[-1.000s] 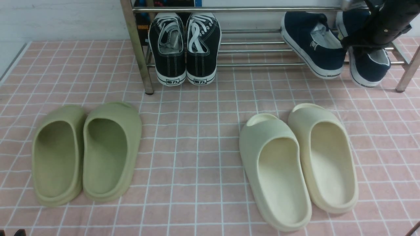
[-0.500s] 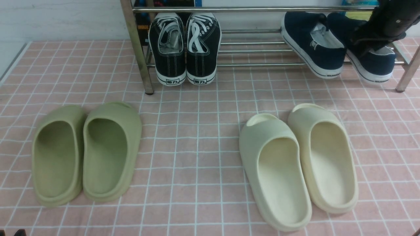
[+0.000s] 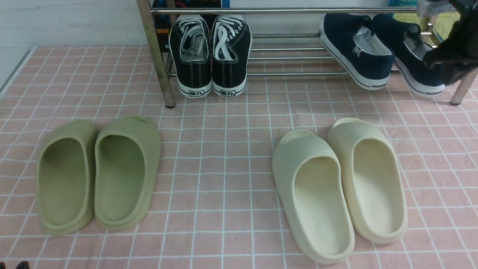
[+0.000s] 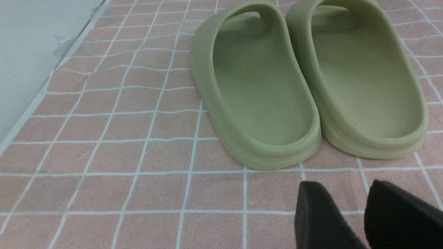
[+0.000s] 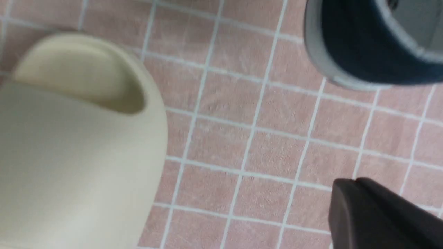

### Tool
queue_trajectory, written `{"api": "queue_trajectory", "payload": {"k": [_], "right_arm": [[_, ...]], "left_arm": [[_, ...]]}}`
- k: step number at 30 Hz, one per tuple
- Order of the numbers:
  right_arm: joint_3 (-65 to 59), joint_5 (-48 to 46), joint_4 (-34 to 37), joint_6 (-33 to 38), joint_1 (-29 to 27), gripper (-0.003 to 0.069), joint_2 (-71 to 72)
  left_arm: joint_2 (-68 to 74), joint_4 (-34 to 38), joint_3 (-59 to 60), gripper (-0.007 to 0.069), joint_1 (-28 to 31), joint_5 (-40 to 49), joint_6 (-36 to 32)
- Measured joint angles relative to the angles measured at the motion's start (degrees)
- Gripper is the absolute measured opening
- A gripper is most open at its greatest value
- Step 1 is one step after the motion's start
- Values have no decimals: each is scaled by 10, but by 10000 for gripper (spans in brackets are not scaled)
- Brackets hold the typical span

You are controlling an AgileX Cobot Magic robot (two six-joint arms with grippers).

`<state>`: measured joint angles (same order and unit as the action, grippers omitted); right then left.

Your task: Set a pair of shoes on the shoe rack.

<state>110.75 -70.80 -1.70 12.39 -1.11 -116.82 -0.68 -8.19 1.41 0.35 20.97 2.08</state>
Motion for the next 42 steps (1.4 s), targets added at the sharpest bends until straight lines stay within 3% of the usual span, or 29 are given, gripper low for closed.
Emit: {"api": "queue_trajectory", "payload": {"k": [8, 16, 31, 36, 42], "right_arm": [[-20, 140, -51, -61, -4, -19, -44], [15, 174, -40, -70, 11, -18, -60], [83, 99, -21, -75, 15, -11, -49], [78, 55, -5, -65, 16, -8, 34], [-58, 74, 38, -46, 16, -6, 217]], "left_arm": [[0, 0, 0, 241, 0, 0, 0], [0, -1, 0, 241, 0, 0, 0], [0, 0, 0, 241, 0, 0, 0], [0, 0, 0, 241, 0, 0, 0], [0, 0, 0, 241, 0, 0, 0]]}}
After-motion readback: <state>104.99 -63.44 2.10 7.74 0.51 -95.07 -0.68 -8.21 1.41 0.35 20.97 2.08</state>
